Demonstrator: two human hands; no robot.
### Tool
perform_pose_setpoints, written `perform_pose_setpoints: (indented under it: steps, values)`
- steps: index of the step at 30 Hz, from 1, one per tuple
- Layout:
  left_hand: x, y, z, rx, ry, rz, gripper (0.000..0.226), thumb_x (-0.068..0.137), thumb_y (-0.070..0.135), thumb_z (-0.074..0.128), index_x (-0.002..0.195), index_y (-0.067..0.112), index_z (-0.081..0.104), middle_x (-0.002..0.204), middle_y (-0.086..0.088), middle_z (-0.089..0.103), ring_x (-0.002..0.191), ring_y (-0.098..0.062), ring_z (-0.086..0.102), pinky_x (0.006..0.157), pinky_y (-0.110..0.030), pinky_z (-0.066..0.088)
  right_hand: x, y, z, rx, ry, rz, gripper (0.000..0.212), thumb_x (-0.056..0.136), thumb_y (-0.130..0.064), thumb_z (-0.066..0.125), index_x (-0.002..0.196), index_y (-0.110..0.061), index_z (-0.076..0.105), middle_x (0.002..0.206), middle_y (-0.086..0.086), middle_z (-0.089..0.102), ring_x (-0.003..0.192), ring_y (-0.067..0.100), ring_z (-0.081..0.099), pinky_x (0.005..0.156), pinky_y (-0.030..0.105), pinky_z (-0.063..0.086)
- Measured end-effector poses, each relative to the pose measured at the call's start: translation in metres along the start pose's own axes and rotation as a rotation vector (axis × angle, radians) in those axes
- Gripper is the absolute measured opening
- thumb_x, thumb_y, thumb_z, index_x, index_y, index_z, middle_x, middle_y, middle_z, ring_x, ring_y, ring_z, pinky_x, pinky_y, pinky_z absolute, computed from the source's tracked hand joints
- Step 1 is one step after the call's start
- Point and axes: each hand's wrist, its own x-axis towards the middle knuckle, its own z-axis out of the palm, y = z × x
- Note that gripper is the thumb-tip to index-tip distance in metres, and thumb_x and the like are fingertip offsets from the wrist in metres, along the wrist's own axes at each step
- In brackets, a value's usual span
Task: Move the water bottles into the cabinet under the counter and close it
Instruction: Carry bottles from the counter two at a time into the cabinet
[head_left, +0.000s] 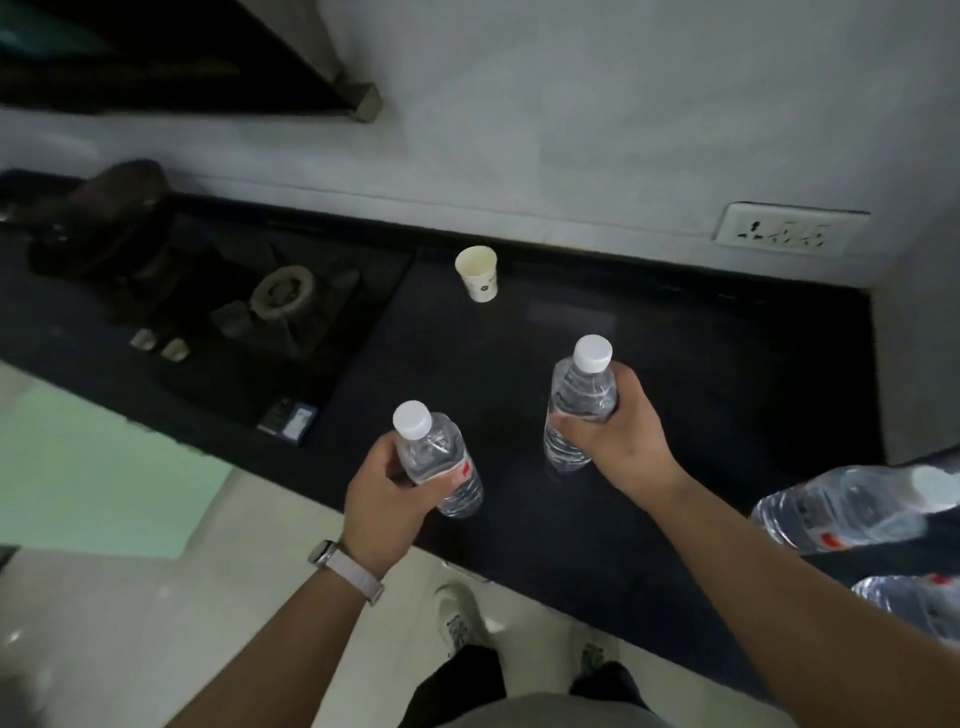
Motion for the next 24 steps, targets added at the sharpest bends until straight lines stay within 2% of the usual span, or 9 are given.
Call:
perform_pose_setpoints:
  steps: [3,5,7,10,12,15,18,21,24]
  values:
    - [-0.026,-0.015,-0.026,-0.003,0.117,-0.030,0.055,0.065,0.018,0.095,0.113,0.022,0.068,0.101,0.010,0.076,0.093,-0.006,0.072,0.078,-0.023,0.056,-0.010,-0.008,0.027,-0.021,-0.102,-0.021,0.066,0.074,-0.016,0.085,0.122,-0.036,0.044,0.106,-0.014,0.062,0.094,-0.001,0.062,0.074,0.014,0.045]
    - [-0.041,-0.024,-0.044,0.021,0.175,-0.037,0.052,0.067,0.019,0.093,0.110,0.029,0.066,0.098,0.020,0.074,0.089,0.000,0.069,0.073,-0.017,0.052,-0.018,-0.014,0.047,-0.047,-0.164,-0.040,0.067,0.074,-0.016,0.085,0.122,-0.038,0.044,0.107,-0.014,0.061,0.096,0.002,0.062,0.079,0.018,0.046]
    - [-0.054,-0.037,-0.065,0.021,0.223,-0.048,0.051,0.068,0.022,0.093,0.107,0.037,0.065,0.099,0.023,0.072,0.092,0.000,0.068,0.075,-0.019,0.051,-0.028,-0.020,0.068,-0.083,-0.225,-0.056,0.068,0.074,-0.017,0.085,0.122,-0.039,0.043,0.109,-0.014,0.061,0.098,0.004,0.062,0.084,0.023,0.048]
    - [-0.067,-0.059,-0.101,0.012,0.293,-0.073,0.056,0.062,0.033,0.095,0.109,0.035,0.067,0.103,0.015,0.074,0.096,-0.008,0.069,0.081,-0.028,0.053,-0.042,-0.026,0.104,-0.124,-0.281,-0.078,0.066,0.073,-0.017,0.085,0.122,-0.039,0.045,0.109,-0.011,0.063,0.099,0.007,0.064,0.087,0.029,0.051]
    - [-0.075,-0.073,-0.127,0.010,0.320,-0.082,0.057,0.061,0.035,0.096,0.110,0.032,0.067,0.104,0.012,0.074,0.097,-0.009,0.069,0.082,-0.029,0.053,-0.054,-0.031,0.133,-0.137,-0.315,-0.101,0.063,0.074,-0.014,0.084,0.121,-0.037,0.047,0.107,-0.009,0.064,0.094,0.006,0.065,0.081,0.024,0.053]
    - [-0.088,-0.093,-0.174,-0.011,0.357,-0.096,0.055,0.064,0.032,0.095,0.111,0.030,0.066,0.105,0.012,0.074,0.097,-0.008,0.068,0.080,-0.025,0.051,-0.078,-0.041,0.182,-0.134,-0.345,-0.125,0.057,0.077,-0.005,0.080,0.116,-0.033,0.050,0.099,-0.006,0.066,0.079,0.000,0.066,0.063,0.014,0.053]
    - [-0.104,-0.115,-0.224,-0.061,0.420,-0.109,0.055,0.064,0.030,0.095,0.110,0.029,0.067,0.105,0.012,0.074,0.097,-0.005,0.068,0.081,-0.023,0.050,-0.101,-0.049,0.236,-0.149,-0.390,-0.159,0.044,0.079,0.001,0.076,0.108,-0.025,0.055,0.086,-0.001,0.066,0.066,0.001,0.064,0.058,0.018,0.052]
    - [-0.121,-0.143,-0.277,-0.111,0.475,-0.123,0.052,0.063,0.028,0.096,0.107,0.028,0.068,0.102,0.011,0.074,0.094,-0.002,0.068,0.081,-0.022,0.050,-0.123,-0.051,0.296,-0.204,-0.439,-0.189,0.050,0.076,-0.010,0.081,0.116,-0.027,0.056,0.098,-0.001,0.068,0.082,0.008,0.067,0.072,0.028,0.055]
    - [-0.138,-0.168,-0.328,-0.141,0.534,-0.138,0.052,0.063,0.028,0.096,0.107,0.028,0.068,0.100,0.014,0.075,0.094,0.001,0.068,0.081,-0.020,0.050,-0.147,-0.058,0.353,-0.218,-0.443,-0.216,0.057,0.074,-0.014,0.083,0.119,-0.033,0.054,0.106,-0.008,0.066,0.095,0.008,0.065,0.081,0.027,0.052]
